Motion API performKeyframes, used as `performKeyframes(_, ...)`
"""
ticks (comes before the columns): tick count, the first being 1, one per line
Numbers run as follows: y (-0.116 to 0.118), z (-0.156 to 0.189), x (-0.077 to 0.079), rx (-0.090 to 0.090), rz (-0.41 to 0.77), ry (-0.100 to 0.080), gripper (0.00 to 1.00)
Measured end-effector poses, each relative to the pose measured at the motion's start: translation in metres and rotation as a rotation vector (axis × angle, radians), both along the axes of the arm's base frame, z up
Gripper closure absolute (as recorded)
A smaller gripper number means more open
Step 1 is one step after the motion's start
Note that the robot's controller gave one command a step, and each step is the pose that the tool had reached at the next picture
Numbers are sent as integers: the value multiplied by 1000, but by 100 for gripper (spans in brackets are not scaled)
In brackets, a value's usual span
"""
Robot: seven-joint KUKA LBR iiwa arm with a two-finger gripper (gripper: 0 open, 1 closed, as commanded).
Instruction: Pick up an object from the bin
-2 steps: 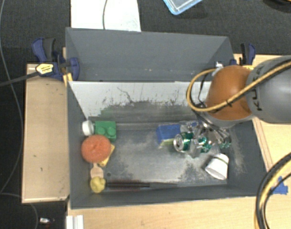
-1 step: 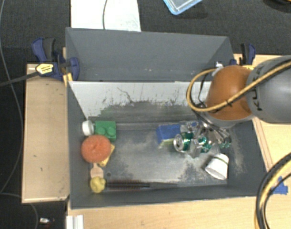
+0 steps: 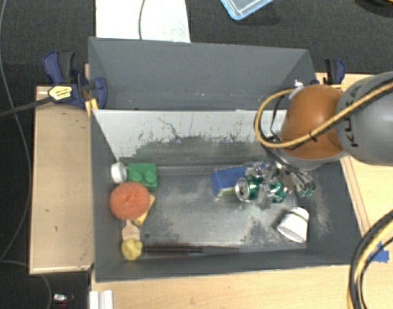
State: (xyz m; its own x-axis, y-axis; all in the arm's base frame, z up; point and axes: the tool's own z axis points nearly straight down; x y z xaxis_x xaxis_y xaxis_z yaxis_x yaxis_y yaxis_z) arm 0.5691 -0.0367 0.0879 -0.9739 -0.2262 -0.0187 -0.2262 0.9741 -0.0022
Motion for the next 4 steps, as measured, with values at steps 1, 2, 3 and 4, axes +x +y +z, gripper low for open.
performKeyframes(1, 0, 12, 1, 0, 1, -5, 100)
performKeyframes(2, 0, 39, 0, 0, 2, -1, 100)
performKeyframes(3, 0, 59, 0, 1, 2, -4, 100)
performKeyframes(4, 0, 76, 1, 0, 2, -5, 100)
